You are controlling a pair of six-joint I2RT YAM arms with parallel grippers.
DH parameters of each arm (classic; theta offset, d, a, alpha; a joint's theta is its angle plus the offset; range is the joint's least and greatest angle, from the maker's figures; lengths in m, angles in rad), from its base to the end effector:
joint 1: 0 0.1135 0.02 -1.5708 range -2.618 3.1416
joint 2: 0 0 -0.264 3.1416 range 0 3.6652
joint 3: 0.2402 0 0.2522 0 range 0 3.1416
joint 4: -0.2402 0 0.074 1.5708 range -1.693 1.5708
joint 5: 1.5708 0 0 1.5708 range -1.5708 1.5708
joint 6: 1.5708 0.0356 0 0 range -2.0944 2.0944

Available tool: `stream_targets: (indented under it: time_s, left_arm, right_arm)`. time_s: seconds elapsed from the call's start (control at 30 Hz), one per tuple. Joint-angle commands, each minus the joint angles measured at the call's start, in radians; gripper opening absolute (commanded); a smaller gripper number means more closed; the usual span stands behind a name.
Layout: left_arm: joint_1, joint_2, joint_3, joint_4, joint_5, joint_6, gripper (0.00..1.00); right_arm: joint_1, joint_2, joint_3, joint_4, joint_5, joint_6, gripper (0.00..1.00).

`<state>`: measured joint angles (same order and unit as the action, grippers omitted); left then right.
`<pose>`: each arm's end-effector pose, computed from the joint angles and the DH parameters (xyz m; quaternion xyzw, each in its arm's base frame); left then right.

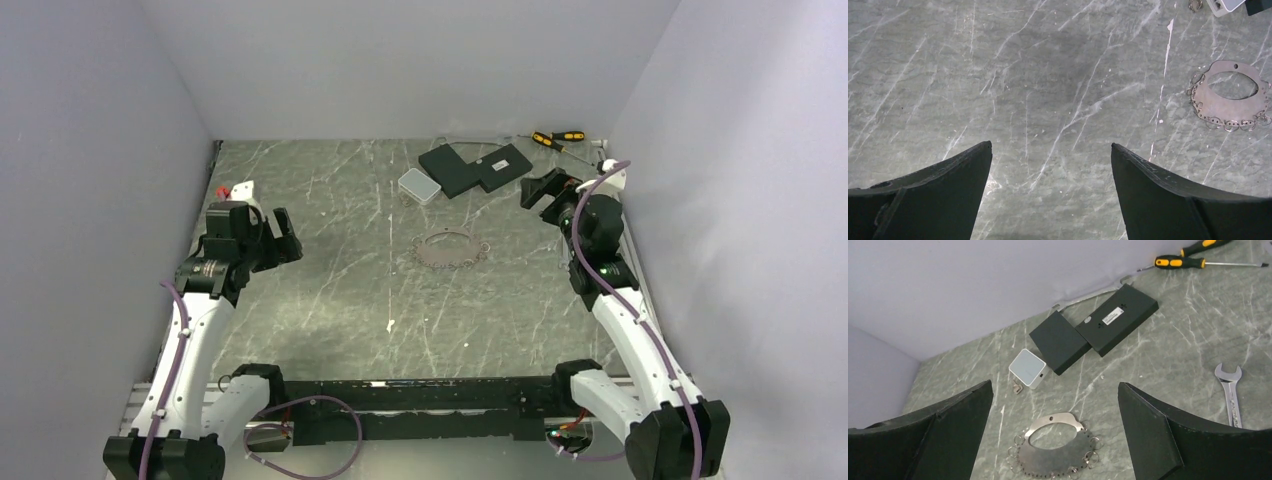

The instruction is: Put the keys on the keyring

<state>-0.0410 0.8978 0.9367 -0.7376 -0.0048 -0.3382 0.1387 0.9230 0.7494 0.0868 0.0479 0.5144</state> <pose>0.1817 -0.0073 0.3189 -0.1352 0.8963 -0.0775 0.4152 0.2196 0.0289 0.3313 0.1535 0.7209 0.2000 0.6455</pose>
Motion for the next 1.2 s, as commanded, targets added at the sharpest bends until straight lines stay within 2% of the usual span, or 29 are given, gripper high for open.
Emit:
stream_targets:
  time_s: [0.0, 0.17, 0.43, 0.67, 0.9, 1.17]
  left_arm:
    - [-0.005, -0.005, 0.003, 0.039, -0.022, -0.005, 0.93]
    - [-0.004, -0.002, 0.007, 0.037, -0.028, -0.001, 0.94]
    - [-0.003, -0.012, 0.027, -0.003, -0.117, -0.011, 0.99]
    - [-0.003, 0.027, 0.039, -0.039, -0.147, 0.002, 0.99]
    - [-0.003, 0.036, 0.027, -0.025, -0.077, 0.027, 0.99]
    - [-0.003, 0.047, 0.027, -0.009, -0.005, 0.049, 0.99]
  right_arm:
    - [0.002, 0.033, 0.039, -0.018, 0.036, 0.021, 1.00]
    - [0.029, 0.122, 0.103, -0.076, 0.035, -0.027, 1.00]
    - [0.134, 0.255, 0.180, -0.082, 0.021, -0.096, 1.00]
    - [0.244, 0.453, 0.348, -0.235, 0.059, -0.120, 1.00]
    - [0.358, 0.684, 0.552, -0.416, 0.099, -0.154, 1.00]
    - [0.438, 0.860, 0.671, -0.477, 0.045, -0.174, 0.97]
